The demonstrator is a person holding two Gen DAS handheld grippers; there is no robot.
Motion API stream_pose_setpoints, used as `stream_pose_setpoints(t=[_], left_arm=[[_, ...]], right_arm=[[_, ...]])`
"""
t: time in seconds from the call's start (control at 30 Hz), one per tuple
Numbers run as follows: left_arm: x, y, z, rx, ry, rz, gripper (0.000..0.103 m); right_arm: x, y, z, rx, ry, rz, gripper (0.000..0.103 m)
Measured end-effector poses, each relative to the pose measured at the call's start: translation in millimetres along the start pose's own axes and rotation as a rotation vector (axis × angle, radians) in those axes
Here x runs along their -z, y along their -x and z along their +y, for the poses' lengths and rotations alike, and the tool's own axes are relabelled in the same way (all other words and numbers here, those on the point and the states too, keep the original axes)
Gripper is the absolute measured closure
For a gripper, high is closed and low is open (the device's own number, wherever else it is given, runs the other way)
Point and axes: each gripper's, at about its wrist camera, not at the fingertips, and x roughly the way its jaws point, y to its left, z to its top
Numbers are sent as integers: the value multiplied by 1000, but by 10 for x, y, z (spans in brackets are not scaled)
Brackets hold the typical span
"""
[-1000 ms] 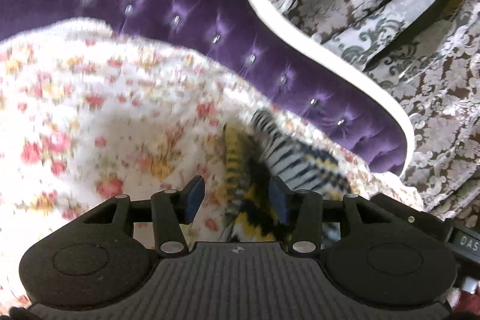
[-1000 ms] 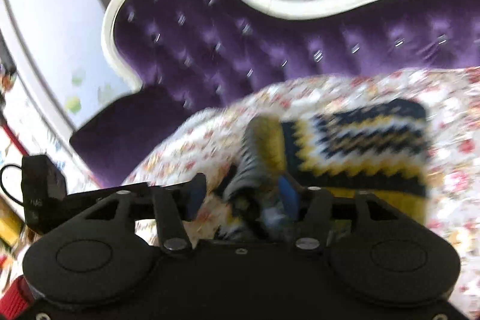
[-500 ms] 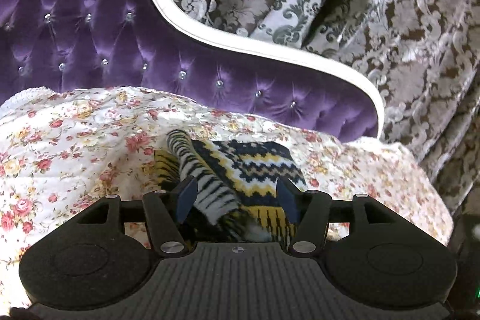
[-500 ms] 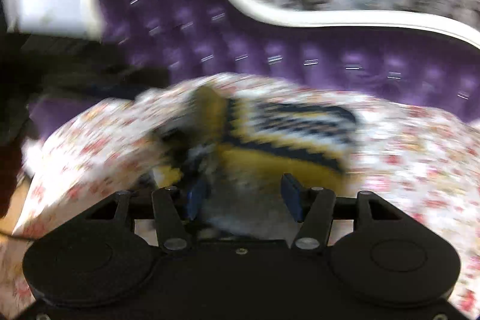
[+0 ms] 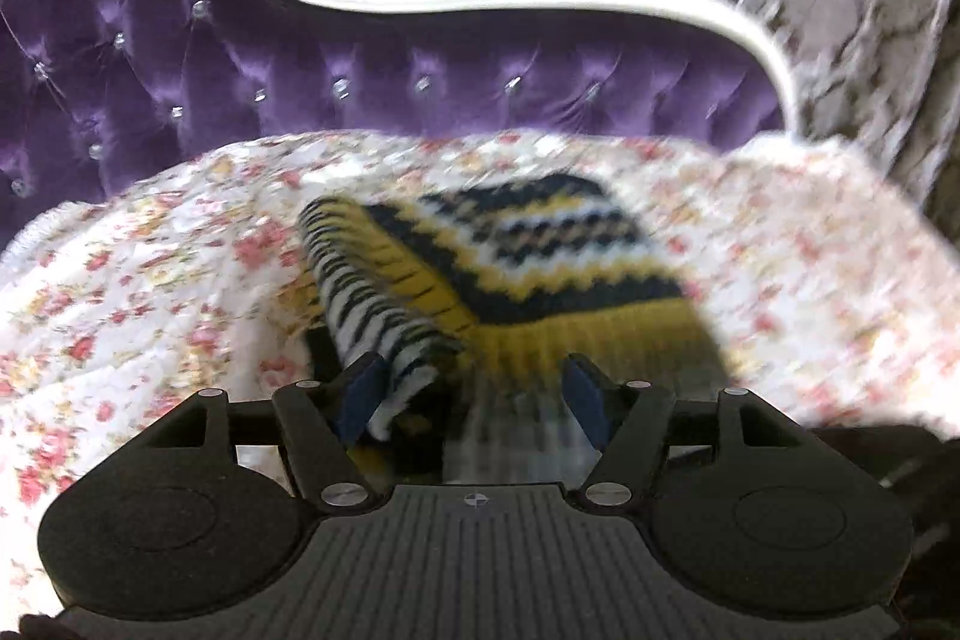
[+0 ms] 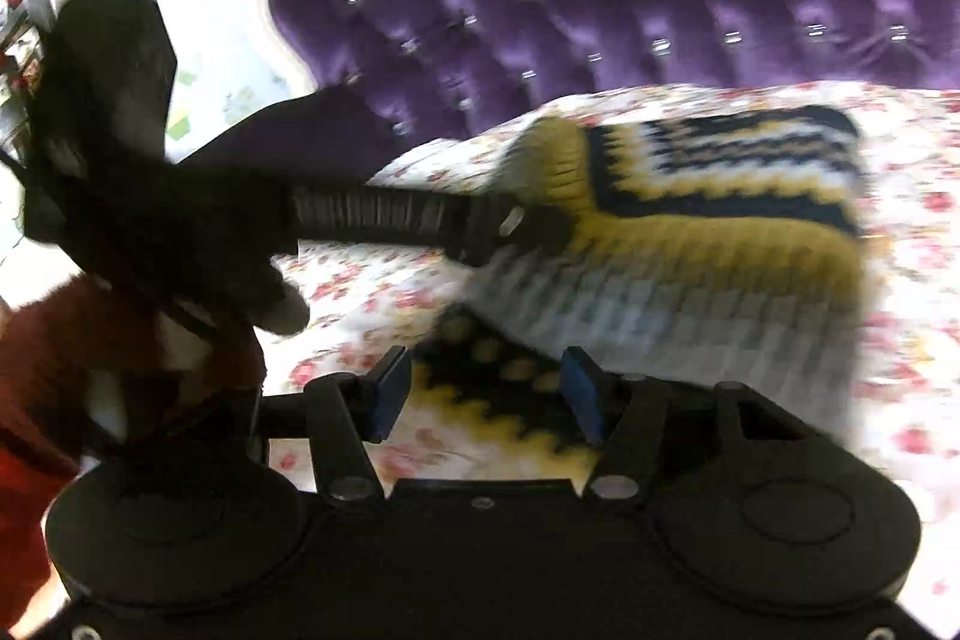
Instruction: Fold small clothes
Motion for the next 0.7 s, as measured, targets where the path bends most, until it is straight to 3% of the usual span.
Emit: stream_pose_setpoints(t=[0.1,0.27,0.33,0.6,0.7], left_arm=[[114,-173,131,-47,21,56,38],[243,-241,339,-19,109,69,33],[263,-235,381,-9,132,66,31],[384,-301,635,69,335,59,20],[394,-298,647,82,336,57,18]], right_arm=[[-25,177,-192,62,-10,-3,38],[-170,378,-570,139,-101,-83,36],[-240,354,-736,153,-160,-116,31],[-412,-187,-1304,100,-380,-96,28],[-388,-345,-1393,61,-426,-85,28]])
